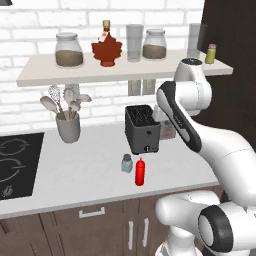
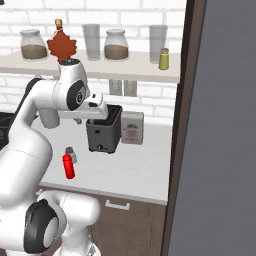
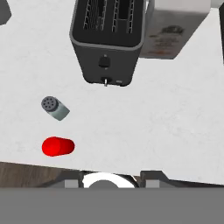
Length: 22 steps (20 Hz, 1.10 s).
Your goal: Put the shaker and condiment bottle from the counter next to their counterparts in the cabinet.
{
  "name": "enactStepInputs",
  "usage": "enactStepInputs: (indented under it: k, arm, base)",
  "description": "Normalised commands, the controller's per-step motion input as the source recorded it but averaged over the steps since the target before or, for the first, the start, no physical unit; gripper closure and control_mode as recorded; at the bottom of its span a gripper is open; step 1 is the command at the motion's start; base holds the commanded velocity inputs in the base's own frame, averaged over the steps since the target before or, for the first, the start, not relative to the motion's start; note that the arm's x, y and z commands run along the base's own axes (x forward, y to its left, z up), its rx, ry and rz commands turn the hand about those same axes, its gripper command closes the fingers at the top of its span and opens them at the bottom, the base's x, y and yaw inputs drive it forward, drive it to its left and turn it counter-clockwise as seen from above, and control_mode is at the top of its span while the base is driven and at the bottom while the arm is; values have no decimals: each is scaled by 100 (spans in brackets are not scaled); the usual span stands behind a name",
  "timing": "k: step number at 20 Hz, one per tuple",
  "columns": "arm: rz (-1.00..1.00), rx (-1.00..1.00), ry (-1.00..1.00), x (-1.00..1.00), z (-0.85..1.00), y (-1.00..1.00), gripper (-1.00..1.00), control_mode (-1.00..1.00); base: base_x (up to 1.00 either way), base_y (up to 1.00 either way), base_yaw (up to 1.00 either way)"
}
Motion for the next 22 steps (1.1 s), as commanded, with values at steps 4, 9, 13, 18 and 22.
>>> enactStepInputs:
  k: [4, 9, 13, 18, 22]
  arm:
    - [0, 0, 0, 0, -3, 1, -100, -100]
    - [1, 1, 9, -5, -20, 22, -100, -100]
    - [3, 7, 4, -18, -11, 9, -100, -100]
    - [0, 9, 0, -7, -7, 6, -100, -100]
    - [1, 0, 0, 0, 0, 2, -100, -100]
  base:
    - [0, 0, 0]
    - [0, 0, 0]
    - [0, 0, 0]
    - [0, 0, 0]
    - [0, 0, 0]
